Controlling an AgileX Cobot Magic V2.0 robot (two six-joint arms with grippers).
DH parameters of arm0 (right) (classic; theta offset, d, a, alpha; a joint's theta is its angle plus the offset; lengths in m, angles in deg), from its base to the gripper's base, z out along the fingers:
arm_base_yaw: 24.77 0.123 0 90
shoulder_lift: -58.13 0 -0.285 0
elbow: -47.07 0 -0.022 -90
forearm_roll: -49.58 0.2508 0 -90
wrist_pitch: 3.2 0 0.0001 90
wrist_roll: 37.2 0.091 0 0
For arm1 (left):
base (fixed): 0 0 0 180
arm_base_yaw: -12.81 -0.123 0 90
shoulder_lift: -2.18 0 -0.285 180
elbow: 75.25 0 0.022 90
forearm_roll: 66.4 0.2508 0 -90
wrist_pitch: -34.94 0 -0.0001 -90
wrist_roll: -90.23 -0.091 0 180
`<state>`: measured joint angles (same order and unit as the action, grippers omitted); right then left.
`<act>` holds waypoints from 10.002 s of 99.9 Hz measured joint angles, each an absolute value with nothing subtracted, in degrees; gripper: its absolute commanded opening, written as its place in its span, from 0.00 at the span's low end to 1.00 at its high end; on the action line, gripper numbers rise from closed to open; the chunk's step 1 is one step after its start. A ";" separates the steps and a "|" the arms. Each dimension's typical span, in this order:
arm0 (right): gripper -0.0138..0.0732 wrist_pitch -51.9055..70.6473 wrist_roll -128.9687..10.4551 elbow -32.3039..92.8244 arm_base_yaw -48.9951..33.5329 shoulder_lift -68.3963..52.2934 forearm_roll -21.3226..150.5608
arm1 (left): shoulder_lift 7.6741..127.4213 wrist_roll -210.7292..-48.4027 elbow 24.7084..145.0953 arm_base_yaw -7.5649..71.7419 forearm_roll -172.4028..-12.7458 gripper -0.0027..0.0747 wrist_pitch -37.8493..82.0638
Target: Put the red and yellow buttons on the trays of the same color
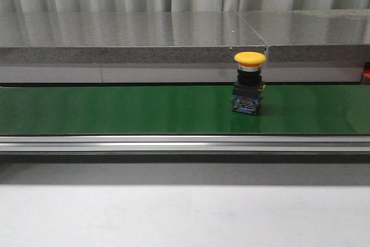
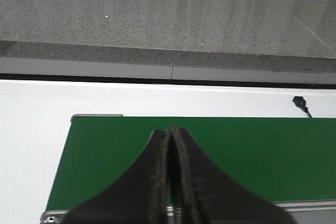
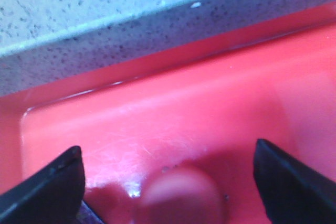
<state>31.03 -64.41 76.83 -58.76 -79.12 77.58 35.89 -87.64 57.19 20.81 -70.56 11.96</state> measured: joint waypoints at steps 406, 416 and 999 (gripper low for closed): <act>0.22 29.25 -47.26 27.26 -72.19 -33.88 66.04 | 35.89 -87.54 57.19 20.81 -70.56 0.01 11.96; 0.22 26.86 -47.08 23.87 -72.19 -33.88 66.14 | 35.89 -87.54 57.19 20.81 -70.56 0.01 11.96; 0.08 2.75 -32.98 -31.64 -22.55 50.97 42.22 | 35.89 -87.54 57.19 20.81 -70.56 0.01 11.96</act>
